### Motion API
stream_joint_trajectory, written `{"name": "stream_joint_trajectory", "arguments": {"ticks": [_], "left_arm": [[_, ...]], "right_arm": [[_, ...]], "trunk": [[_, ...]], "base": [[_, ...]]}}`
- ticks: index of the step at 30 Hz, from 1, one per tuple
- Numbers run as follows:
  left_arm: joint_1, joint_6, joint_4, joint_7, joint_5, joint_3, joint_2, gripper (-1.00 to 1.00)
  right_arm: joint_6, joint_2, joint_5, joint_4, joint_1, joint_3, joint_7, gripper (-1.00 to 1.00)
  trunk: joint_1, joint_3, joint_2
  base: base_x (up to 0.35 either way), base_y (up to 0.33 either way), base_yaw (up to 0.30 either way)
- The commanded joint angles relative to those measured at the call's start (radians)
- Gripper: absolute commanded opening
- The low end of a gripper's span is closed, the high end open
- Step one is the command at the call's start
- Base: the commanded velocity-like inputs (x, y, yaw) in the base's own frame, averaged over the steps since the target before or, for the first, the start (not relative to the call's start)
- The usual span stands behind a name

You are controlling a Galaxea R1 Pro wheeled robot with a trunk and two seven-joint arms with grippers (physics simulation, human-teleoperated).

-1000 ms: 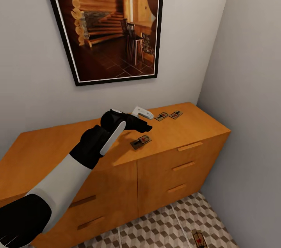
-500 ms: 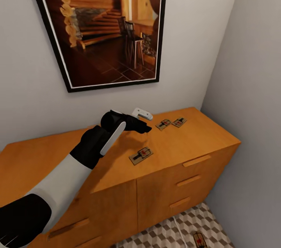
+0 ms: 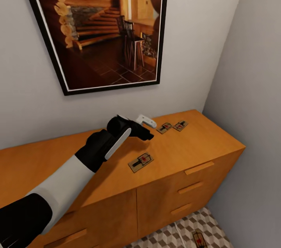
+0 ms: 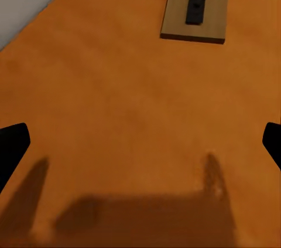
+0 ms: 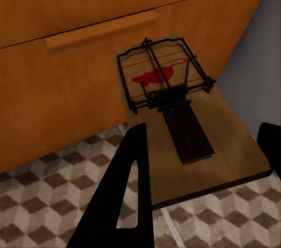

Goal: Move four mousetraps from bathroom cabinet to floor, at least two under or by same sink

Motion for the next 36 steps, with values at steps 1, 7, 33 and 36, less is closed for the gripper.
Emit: {"name": "stream_joint_trajectory", "arguments": {"ticks": [1, 7, 33, 36], "left_arm": [[-0.001, 0.003, 0.001, -0.005, -0.006, -0.003, 0.000, 1.00], [0.000, 0.003, 0.005, -0.006, -0.006, -0.013, -0.001, 1.00], [0.000, 0.000, -0.003, -0.141, -0.008, -0.010, 0.003, 1.00], [0.000, 0.000, -0.003, -0.141, -0.008, -0.009, 0.004, 1.00]], "right_arm": [[-0.003, 0.000, -0.007, 0.000, -0.001, 0.006, -0.002, -1.00], [-0.003, 0.000, -0.007, 0.000, 0.000, 0.006, -0.003, -1.00], [0.000, 0.002, -0.007, 0.000, -0.001, 0.006, -0.003, -1.00], [0.000, 0.002, -0.007, 0.000, -0.001, 0.006, -0.003, -1.00]], "trunk": [[0.000, -0.001, 0.000], [0.000, -0.001, 0.000], [0.000, -0.001, 0.000], [0.000, -0.001, 0.000]], "base": [[0.026, 0.000, 0.000], [0.010, 0.000, 0.000], [0.000, 0.000, 0.000], [0.000, 0.000, 0.000]]}}
